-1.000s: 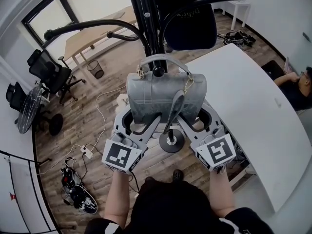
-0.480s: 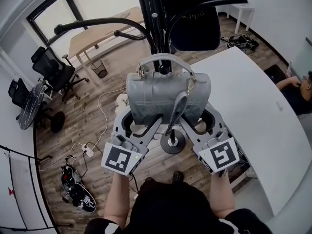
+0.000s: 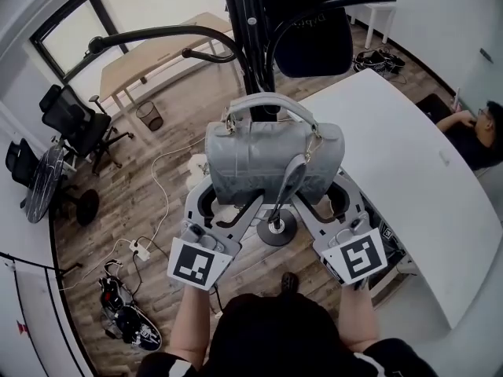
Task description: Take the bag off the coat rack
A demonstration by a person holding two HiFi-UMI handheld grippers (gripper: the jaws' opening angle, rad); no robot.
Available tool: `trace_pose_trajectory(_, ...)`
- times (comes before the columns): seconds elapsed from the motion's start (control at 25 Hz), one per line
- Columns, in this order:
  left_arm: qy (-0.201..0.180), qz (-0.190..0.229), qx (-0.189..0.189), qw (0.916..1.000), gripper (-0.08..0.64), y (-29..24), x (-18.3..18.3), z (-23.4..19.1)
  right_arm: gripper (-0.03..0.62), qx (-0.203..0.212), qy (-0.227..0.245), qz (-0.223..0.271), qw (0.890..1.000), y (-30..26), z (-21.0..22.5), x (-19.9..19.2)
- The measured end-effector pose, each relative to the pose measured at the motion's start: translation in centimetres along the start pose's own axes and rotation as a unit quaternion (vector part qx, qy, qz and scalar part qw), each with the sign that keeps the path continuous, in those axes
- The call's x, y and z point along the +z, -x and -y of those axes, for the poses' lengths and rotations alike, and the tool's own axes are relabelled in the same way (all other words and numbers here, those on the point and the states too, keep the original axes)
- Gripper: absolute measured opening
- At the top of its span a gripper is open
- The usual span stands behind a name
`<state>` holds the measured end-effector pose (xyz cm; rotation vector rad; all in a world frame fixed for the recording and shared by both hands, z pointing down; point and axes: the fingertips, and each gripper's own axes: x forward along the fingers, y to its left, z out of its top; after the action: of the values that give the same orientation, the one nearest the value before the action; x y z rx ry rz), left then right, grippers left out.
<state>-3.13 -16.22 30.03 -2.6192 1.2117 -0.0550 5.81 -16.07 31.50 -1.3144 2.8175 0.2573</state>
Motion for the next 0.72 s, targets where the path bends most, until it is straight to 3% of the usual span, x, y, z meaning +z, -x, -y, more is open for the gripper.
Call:
trace_pose_trajectory(0.28, 0.012, 0.012, -0.064, 0.9978, 0.290, 2.6, 0.3, 0.0, 0.224, -0.068, -0.006, -0.008, 0.998, 1.2, -3.3, 1.1)
trace_pose_trajectory(0.6, 0.058, -0.002, -0.118, 0.9913, 0.290, 7.3, -1.9, 0.6, 0.224, -0.122, -0.040, -0.073, 0.989, 2.9, -8.8, -1.0)
trace_pose_trajectory(0.72, 0.058, -0.008, -0.143, 0.9880, 0.290, 9.6, -2.8, 1.3, 0.224, -0.150, -0.059, -0.090, 0.983, 4.2, -11.4, -1.7)
